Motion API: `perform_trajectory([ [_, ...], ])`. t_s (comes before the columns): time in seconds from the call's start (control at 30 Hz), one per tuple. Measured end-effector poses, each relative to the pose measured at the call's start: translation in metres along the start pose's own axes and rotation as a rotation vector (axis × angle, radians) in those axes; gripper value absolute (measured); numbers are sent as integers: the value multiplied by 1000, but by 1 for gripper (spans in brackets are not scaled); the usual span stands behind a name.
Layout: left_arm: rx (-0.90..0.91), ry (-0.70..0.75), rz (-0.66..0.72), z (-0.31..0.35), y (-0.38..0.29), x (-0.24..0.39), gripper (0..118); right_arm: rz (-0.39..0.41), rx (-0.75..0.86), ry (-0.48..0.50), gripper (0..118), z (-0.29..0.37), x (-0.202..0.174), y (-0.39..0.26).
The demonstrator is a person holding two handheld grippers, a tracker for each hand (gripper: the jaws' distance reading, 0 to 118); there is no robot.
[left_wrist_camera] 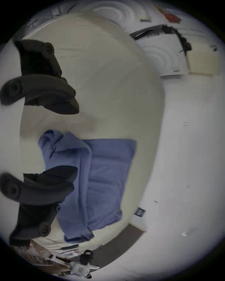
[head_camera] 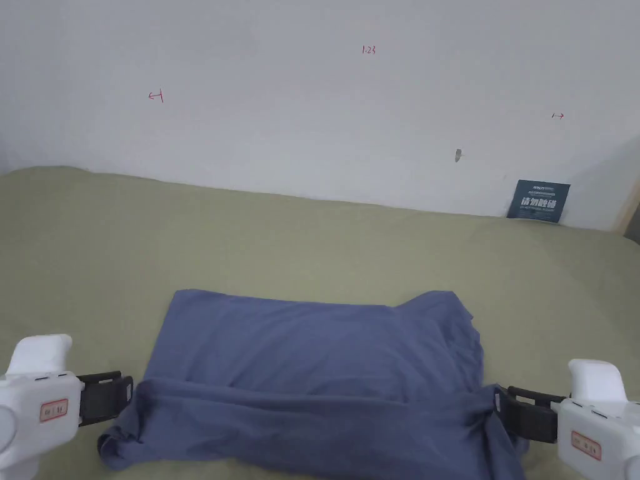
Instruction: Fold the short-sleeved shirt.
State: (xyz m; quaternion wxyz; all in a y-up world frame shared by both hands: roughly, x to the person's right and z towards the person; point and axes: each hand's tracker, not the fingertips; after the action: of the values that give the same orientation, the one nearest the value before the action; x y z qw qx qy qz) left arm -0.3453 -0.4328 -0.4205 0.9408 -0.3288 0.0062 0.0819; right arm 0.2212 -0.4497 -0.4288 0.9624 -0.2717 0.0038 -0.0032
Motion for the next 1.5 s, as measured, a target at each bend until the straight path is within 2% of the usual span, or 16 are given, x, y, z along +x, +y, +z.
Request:
perform_trajectory([
  [0.13,77,-37,-17,41,-31,18,70,-64,-9,7,94,33,-15,-25],
  [0.17,65,-43,-11,44,-38,22,53,-86,-34,30,76,38,-17,-31],
  [0.2,19,-61,-6,44,-45,25,5,-101,-74,54,34,41,-22,-37],
  [0.23,-18,-50,-31,34,-55,20,0,-96,-119,42,0,42,-25,-44],
  [0.47,-90,-57,-47,2,-84,21,0,-100,-164,41,0,48,-33,-74],
  [0.5,-104,-48,-31,-4,-82,23,9,-112,-166,41,0,46,-31,-73],
  [0.6,-167,-3,69,-40,-74,11,89,-136,-166,40,0,40,-25,-74],
  [0.9,-191,48,146,-90,-59,6,88,-137,-152,45,0,21,-11,-71],
  [0.97,-195,54,129,-93,-59,5,88,-151,-155,44,14,14,-9,-71],
  [1.07,-185,53,111,-86,-58,7,72,-181,-204,63,103,0,-8,-74],
  [1.13,-163,50,102,-83,-61,2,23,-175,-189,67,107,-3,-11,-77],
  [1.17,-153,-50,136,-79,-58,1,14,-161,-199,63,106,-7,-13,-76],
  [1.37,-144,-6,80,-74,-57,8,13,-118,-253,-15,106,-42,-20,-75],
  [1.4,-142,-15,89,-72,-56,4,12,-131,-260,-4,95,-48,-18,-74],
  [1.47,-139,-22,95,-70,-52,1,12,-157,-280,67,25,-53,-16,-71],
  [1.5,-142,-28,94,-69,-51,-1,12,-159,-268,82,6,-55,-16,-71],
])
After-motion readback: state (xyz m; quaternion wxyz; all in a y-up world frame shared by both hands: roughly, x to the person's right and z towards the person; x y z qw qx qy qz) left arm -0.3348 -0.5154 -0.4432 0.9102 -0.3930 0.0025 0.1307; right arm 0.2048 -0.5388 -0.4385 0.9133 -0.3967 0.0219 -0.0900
